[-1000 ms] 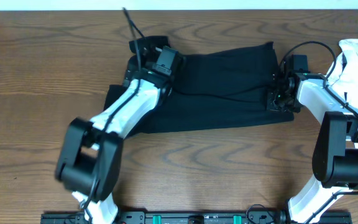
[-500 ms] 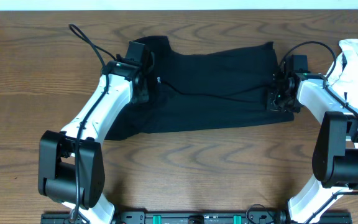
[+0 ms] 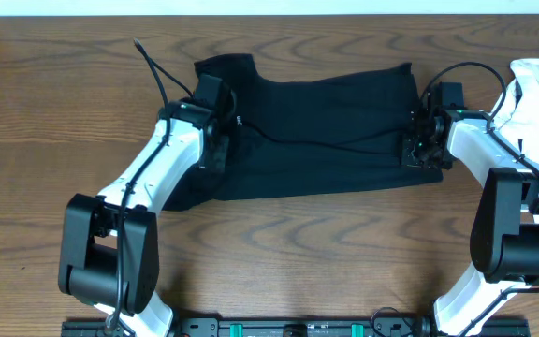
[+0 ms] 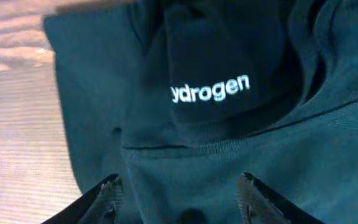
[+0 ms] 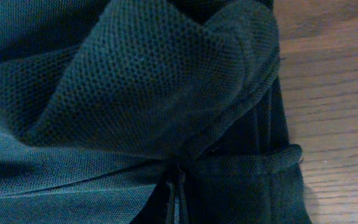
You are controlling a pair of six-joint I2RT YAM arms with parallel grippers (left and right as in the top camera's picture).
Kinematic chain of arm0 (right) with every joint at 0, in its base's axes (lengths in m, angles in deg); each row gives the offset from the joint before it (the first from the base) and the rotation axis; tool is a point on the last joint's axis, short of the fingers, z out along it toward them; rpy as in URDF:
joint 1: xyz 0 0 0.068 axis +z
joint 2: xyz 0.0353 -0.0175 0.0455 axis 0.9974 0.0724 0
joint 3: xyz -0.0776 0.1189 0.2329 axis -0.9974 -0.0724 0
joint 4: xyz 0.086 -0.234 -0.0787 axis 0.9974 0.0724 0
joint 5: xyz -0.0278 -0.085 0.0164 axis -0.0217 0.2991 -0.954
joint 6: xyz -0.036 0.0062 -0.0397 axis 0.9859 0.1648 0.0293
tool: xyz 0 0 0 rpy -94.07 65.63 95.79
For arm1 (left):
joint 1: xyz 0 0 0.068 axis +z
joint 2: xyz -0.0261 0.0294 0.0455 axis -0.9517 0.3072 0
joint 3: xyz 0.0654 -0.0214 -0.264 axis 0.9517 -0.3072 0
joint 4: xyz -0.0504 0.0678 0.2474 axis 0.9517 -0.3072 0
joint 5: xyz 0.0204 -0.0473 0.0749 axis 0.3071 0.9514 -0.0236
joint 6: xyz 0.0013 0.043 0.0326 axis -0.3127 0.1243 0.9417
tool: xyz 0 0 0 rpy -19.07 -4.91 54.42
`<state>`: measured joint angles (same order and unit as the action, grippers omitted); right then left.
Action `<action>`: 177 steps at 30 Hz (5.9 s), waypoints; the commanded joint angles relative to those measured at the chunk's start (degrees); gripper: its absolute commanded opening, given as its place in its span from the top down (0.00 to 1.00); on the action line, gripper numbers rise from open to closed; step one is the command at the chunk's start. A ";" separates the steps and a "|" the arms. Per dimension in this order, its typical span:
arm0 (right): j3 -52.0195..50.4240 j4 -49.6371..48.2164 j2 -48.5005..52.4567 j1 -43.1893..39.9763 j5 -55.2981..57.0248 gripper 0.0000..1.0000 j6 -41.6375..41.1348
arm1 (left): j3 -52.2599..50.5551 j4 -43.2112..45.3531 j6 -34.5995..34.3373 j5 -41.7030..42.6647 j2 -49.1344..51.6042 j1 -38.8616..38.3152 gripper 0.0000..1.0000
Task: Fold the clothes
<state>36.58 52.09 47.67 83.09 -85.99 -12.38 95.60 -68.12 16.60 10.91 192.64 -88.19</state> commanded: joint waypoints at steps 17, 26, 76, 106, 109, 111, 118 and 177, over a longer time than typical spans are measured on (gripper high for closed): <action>-1.81 -0.04 2.08 -1.36 3.26 0.96 -0.26 | -6.67 9.97 8.13 -3.98 2.01 -0.02 0.37; -1.81 -0.09 2.08 -1.36 3.26 0.96 -0.26 | -6.69 14.27 7.91 -5.09 1.99 -0.02 0.43; -1.81 -0.79 2.08 -1.36 3.23 0.95 -0.28 | -4.33 18.23 4.20 -3.50 -3.50 1.16 0.68; -1.81 -0.81 2.08 -1.33 2.62 0.94 -0.28 | -6.43 10.10 11.32 -0.72 2.58 -0.48 0.41; -1.81 -0.79 2.08 -1.33 2.62 0.94 -0.28 | -6.43 11.34 11.32 -0.74 2.58 -0.50 0.41; -1.81 -0.81 2.08 -1.33 2.62 0.94 -0.28 | -6.43 12.68 11.34 -0.94 2.58 -0.50 0.43; -1.81 -0.76 2.08 -1.33 2.62 0.95 -0.28 | -6.43 17.11 11.37 -1.11 2.64 -0.50 0.66; -1.81 -1.22 2.08 -1.33 2.62 0.97 -0.28 | -6.40 38.80 5.53 -8.31 6.62 -0.33 0.89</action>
<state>36.53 51.48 47.67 83.09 -85.92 -12.38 89.54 -30.33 24.25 2.76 198.80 -88.71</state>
